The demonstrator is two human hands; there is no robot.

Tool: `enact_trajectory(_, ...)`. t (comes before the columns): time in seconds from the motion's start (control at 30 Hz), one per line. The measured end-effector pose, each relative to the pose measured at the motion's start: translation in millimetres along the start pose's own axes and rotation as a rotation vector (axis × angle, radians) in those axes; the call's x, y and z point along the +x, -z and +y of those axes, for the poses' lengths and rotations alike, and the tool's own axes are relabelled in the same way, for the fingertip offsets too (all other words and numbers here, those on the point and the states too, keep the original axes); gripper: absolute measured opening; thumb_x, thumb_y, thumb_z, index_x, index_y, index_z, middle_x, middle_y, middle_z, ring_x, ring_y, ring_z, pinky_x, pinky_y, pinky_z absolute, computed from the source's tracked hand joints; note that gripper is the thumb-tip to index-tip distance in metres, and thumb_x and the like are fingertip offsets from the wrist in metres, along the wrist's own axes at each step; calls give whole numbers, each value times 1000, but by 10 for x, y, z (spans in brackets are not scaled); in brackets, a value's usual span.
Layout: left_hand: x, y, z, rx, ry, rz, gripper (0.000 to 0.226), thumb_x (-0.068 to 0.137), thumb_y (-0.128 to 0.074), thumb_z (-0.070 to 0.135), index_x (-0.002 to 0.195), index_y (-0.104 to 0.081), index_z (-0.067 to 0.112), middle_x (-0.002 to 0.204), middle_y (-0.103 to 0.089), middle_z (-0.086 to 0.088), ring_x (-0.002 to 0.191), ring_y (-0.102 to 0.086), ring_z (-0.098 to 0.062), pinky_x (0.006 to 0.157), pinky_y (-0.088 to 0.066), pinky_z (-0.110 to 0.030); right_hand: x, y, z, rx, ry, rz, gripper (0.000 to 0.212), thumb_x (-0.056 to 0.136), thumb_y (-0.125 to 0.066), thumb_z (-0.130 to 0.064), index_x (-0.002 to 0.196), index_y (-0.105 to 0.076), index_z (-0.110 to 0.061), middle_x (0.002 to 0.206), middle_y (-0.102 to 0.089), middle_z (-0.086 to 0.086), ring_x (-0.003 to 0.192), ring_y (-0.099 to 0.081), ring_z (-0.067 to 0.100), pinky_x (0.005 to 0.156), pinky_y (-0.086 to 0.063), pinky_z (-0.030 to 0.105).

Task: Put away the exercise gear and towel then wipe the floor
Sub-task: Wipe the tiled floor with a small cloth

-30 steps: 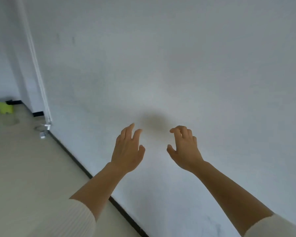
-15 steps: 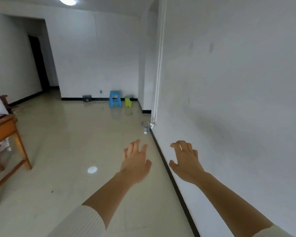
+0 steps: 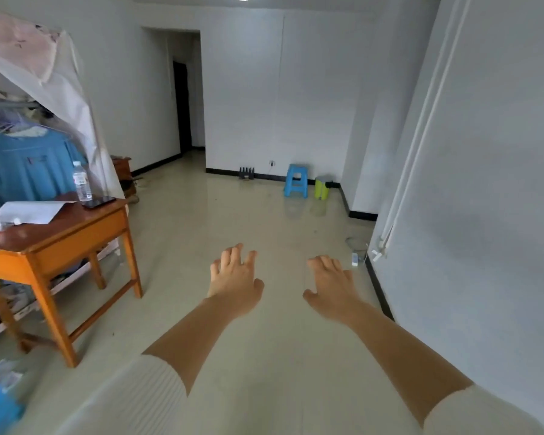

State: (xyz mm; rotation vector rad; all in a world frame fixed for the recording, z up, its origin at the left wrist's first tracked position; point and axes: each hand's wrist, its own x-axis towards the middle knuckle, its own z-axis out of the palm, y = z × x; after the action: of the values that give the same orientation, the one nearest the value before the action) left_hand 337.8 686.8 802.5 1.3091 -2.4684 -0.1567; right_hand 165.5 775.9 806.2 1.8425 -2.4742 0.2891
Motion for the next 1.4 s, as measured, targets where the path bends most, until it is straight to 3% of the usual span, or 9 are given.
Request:
enact_trajectory(0.2,1833,90,-997,86,-27,22,56,92,-40,29,144,-22,21,153,-15,-8,140,-11,-24,113,-16,-42,1955,-184,-402,8,-9,22,53,91,-51,-29,139,-33,-20,142,-32,1,131,-30,21,102,-29,39)
enact_trajectory(0.4,3456,-75,-1464,42,-37,13,55,91,-39,29,144,-23,21,153,-17,-8,140,-12,-24,114,-17,-42,3651,-351,-445,28,-36,2,58,92,-50,-28,145,-27,-21,147,-28,-1,136,-26,19,106,-27,38)
enact_trajectory(0.97,8401,-1144,-2165,-3,22,34,55,92,-39,30,144,-23,22,153,-16,-5,140,-12,-23,114,-17,-42,8861,-747,471,5,19,42,64,93,-50,-31,149,-22,-18,151,-26,1,137,-27,21,110,-28,39)
enact_trajectory(1.4,12418,-1802,-3233,35,71,161,55,91,-40,26,144,-24,19,152,-20,-7,139,-16,-24,113,-21,-41,13057,-1399,824,45,66,77,66,93,-50,-28,150,-18,-17,153,-24,3,139,-26,21,111,-27,39)
